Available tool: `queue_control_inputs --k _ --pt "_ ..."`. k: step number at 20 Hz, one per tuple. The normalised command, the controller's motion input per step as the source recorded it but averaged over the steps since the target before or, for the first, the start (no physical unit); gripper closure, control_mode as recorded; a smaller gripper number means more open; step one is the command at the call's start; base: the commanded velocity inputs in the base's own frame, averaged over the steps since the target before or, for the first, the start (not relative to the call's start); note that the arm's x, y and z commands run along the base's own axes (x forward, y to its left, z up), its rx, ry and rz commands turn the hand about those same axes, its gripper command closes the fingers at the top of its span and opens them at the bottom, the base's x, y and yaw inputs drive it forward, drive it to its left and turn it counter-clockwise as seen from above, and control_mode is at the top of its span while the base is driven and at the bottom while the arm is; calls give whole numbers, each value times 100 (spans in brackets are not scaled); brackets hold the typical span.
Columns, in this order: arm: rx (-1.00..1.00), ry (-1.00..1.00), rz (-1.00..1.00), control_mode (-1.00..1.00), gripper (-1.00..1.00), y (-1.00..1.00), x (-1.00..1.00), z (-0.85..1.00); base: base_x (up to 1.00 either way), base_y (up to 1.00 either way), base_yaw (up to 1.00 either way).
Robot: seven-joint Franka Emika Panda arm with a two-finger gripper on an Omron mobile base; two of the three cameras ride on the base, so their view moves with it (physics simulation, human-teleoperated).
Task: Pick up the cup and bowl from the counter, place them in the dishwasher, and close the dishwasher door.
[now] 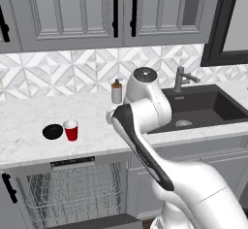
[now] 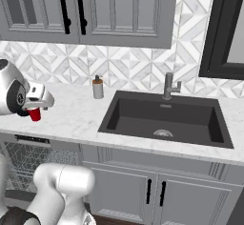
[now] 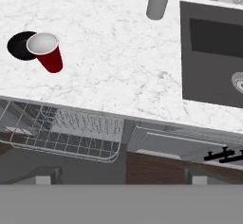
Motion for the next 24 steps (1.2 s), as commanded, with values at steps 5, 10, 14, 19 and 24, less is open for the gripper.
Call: queue_control_inputs --k 5,10,14,19,24 --pt "3 0 0 -100 -100 75 32 -6 0 0 0" --pt "7 1 1 -100 -100 59 17 -9 0 0 0" --pt "13 2 4 -100 -100 38 24 -35 0 0 0" --pt "15 6 6 -100 -100 3 26 -24 0 0 0" --pt "0 2 2 -100 -100 0 34 -7 0 0 0"
